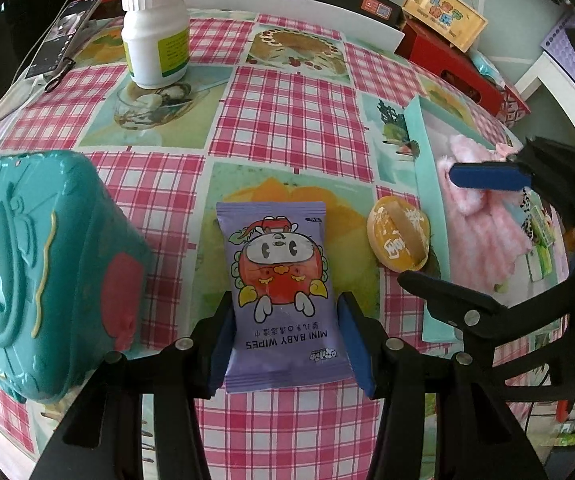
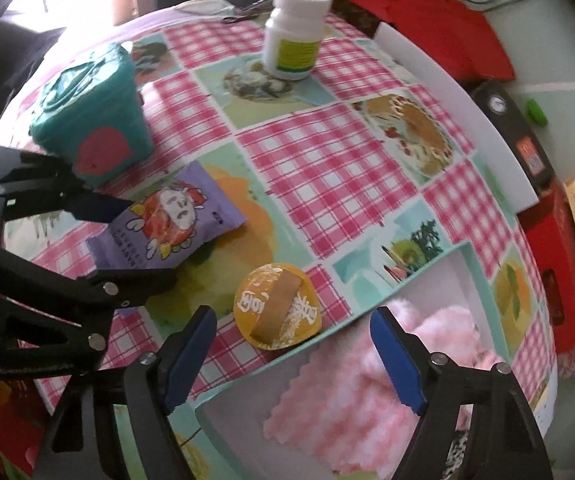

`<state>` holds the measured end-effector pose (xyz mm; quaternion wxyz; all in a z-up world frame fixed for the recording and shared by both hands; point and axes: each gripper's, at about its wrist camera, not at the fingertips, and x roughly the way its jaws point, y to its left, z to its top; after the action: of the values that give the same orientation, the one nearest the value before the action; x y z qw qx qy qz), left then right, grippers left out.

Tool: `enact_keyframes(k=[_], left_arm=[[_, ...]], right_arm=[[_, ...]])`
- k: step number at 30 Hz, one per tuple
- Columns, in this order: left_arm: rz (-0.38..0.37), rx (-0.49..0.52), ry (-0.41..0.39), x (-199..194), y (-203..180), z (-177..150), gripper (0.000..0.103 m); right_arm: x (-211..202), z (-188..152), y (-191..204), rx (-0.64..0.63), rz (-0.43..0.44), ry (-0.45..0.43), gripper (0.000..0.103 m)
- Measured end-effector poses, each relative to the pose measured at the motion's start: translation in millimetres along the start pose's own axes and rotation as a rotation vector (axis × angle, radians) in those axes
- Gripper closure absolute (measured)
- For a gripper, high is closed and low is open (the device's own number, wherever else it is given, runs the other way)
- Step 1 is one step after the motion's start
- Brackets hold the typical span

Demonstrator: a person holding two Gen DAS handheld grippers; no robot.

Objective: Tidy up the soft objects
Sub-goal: 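Lift the wipes pack with the left tool while the right reaches the orange cup, then close the right tool on the orange round cup and lift it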

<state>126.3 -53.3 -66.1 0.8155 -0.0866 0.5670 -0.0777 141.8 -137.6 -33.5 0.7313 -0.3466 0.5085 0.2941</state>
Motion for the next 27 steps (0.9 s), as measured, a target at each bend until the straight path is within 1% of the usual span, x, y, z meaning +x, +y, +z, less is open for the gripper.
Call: enact_keyframes(k=[2,4,10,15,17,18,22,27], left_arm=[[-0.002,0.005,0.001,1,0,1,0.051],[-0.003,0.01,0.003,1,0,1,0.051],[-0.001,0.02,0.007,3,-1,2,0.051],[-0.007,0.019,0.006,3,0,2,0.051],[-0.012,0.019,0.006,3,0,3,0.051],[-0.012,0.019,0.006,3,0,2,0.051],[-0.017,0.018,0.004,3,2,3,0.051],[-0.024,0.013,0.003,4,3,3,0.051]], right_arm=[[1,2,1,-0.029,0.002,0.009,0.022],[2,5,2,-0.063,0.023,0.016,0.024],[11,10,1,-0.12,0.072,0.055,0.024],[20,13,3,-0.16,0.064,0.092,0.024],[24,13,3,-0.174,0.065,0.107,0.026],[26,14,4,-0.182,0.066,0.114,0.029],[34,12,3,-0.191,0.066,0.134,0.031],[41,12,2,-0.176,0.078,0.138,0.031]])
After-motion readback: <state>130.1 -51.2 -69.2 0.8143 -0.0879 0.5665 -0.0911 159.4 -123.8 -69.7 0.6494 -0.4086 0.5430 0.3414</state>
